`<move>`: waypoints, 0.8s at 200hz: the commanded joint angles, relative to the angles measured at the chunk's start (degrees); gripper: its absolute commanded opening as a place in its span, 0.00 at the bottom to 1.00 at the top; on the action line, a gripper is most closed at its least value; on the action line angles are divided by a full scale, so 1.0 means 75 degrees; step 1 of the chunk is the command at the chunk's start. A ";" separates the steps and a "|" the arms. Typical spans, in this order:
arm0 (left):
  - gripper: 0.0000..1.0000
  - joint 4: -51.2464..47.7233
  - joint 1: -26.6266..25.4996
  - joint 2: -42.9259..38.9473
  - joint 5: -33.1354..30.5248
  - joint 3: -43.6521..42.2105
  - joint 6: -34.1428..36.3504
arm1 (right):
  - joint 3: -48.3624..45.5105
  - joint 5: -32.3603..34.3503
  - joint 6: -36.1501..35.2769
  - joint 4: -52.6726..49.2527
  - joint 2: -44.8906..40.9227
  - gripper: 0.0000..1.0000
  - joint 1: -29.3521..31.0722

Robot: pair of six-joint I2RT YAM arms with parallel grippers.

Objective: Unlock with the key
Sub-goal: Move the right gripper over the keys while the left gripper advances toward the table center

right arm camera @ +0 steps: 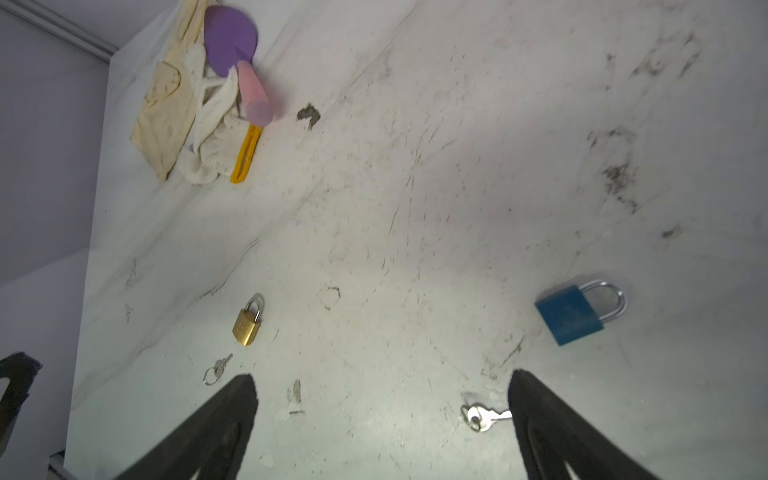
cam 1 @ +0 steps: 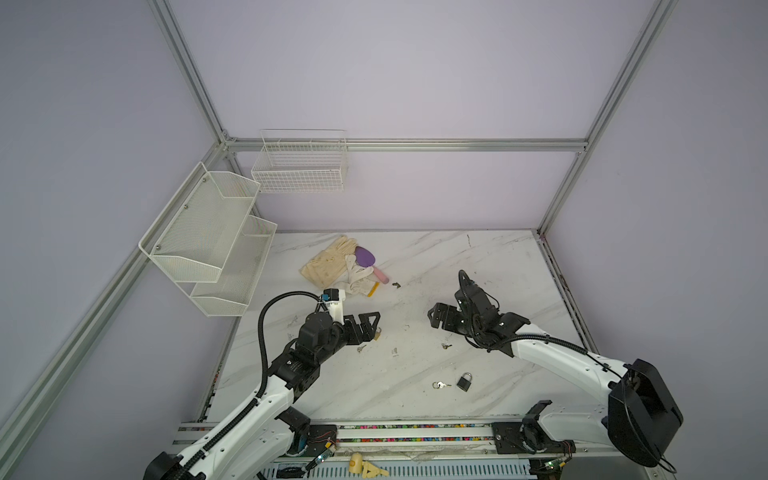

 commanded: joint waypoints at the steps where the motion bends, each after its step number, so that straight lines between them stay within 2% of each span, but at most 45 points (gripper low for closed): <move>1: 1.00 0.0192 -0.0363 0.0018 -0.0379 0.0375 -0.0199 | -0.0105 0.0240 0.0682 -0.0440 0.0227 0.98 0.0401; 66: 1.00 0.0409 -0.1029 -0.0085 -0.0966 0.0151 -0.0512 | -0.0080 0.0227 0.0506 -0.0216 0.1158 0.98 0.0697; 160: 1.00 0.0412 -0.1147 -0.0210 -0.1166 0.0016 -0.0554 | 0.0467 0.0214 -0.0215 -0.0075 0.2300 0.98 0.0779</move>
